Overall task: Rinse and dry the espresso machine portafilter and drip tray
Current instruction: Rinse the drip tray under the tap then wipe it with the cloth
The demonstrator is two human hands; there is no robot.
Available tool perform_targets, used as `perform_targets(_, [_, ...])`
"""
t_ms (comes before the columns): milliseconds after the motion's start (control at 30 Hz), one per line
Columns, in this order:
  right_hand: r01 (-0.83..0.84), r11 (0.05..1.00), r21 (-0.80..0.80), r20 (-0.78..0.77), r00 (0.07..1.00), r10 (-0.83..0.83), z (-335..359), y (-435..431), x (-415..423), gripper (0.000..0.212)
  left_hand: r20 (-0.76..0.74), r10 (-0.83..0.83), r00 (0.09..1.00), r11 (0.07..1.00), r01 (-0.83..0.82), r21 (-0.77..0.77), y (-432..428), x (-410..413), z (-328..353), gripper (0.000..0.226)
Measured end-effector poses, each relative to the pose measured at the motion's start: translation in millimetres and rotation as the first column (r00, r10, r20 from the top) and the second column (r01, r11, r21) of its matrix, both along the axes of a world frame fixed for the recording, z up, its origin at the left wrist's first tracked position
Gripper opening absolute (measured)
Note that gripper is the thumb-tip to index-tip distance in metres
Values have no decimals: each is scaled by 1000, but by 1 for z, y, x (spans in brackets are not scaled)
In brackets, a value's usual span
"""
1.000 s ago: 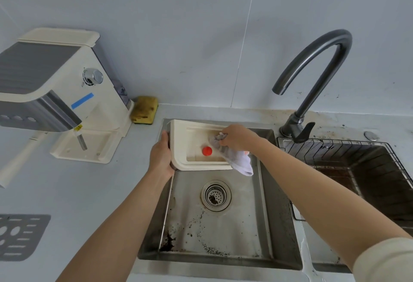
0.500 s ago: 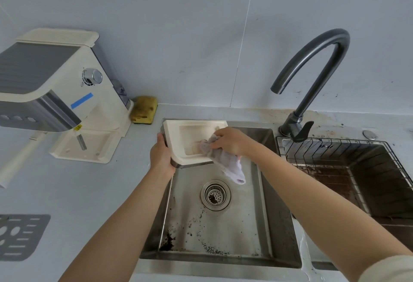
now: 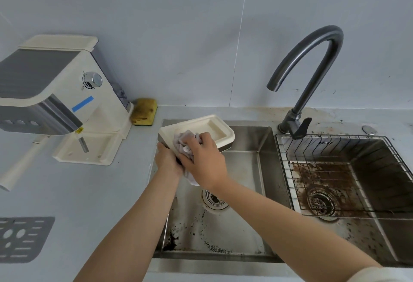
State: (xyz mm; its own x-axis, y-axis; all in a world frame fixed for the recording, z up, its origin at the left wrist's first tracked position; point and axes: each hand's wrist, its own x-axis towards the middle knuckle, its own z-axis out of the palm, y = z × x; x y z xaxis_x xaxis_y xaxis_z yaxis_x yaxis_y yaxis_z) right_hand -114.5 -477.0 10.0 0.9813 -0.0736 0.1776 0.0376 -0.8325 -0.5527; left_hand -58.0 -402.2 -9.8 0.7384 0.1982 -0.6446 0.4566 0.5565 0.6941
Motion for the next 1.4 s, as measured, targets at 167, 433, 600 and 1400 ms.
perform_targets(167, [-3, 995, -97, 105, 994, 13, -3, -3, -12, 33, 0, -19, 1000, 989, 19, -147, 4, 2, -1, 29])
perform_targets(433, [102, 992, -76, 271, 959, -78, 3, -21, -15, 34, 48, -63, 997, 956, 74, -284, 15, 6, -8, 23])
perform_targets(600, [182, 978, 99, 241, 950, -201, 2, -43, -7, 34, 71, -57, 996, 963, 73, -259, 27, 7, -16, 20])
perform_targets(1400, [120, 891, 438, -114, 990, -77, -16, -125, 77, 29, 76, -373, 925, 927, 369, 65, 78, 18, -36, 21])
